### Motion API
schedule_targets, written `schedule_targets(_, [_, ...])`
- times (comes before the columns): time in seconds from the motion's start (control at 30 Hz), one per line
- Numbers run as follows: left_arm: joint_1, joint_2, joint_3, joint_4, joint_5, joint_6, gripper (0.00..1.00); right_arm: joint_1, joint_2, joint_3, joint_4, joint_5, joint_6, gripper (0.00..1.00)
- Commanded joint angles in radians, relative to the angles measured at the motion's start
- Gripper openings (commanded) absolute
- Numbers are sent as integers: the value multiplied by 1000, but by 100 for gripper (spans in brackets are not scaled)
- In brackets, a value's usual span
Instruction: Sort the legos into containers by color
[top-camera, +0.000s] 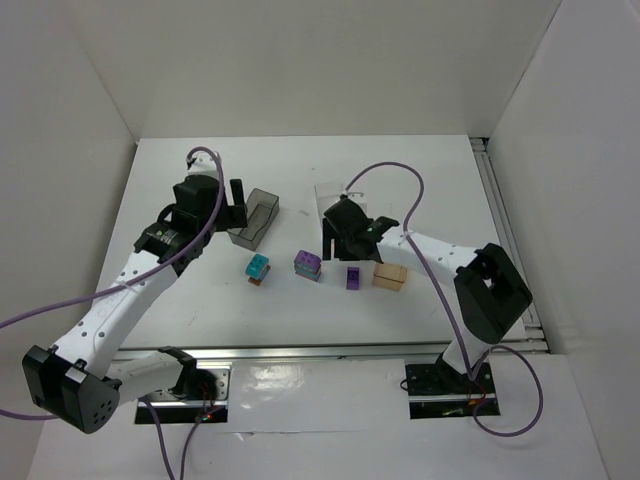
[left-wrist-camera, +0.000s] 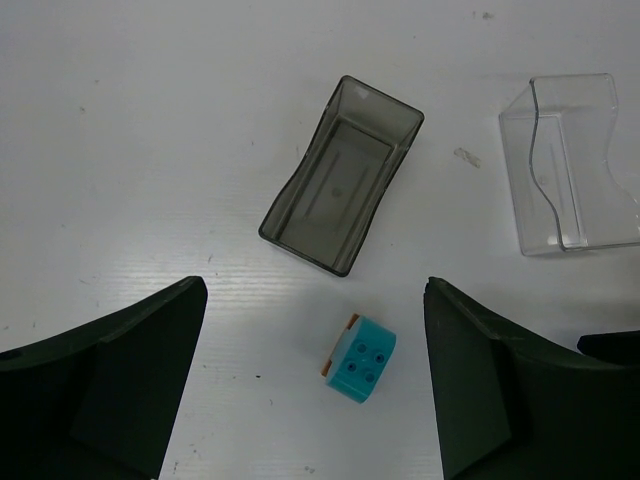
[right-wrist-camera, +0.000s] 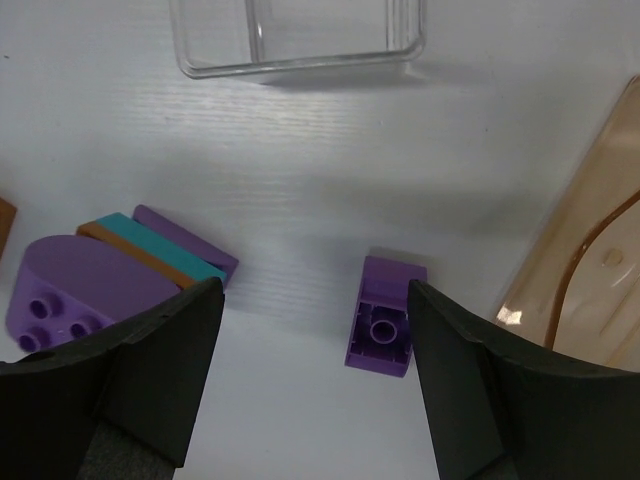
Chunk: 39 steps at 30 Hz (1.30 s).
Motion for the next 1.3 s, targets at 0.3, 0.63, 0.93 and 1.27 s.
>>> schedule_targets(0.3, [-4,7,5,3,20,16,87,20,15,-95,-42,66,116,75])
schedule_targets(0.63, [-4,50,34,-29,20,-3,83,40,63,-126,-25,73,137,59])
schedule_targets(0.93, [-4,40,45,-47,-18,-3,86,40,42,-40,-53,95,117,31])
schedule_targets(1.27, [5,29,131,-103,-90,-41,100,-38,115,280,-71,185,-27,32])
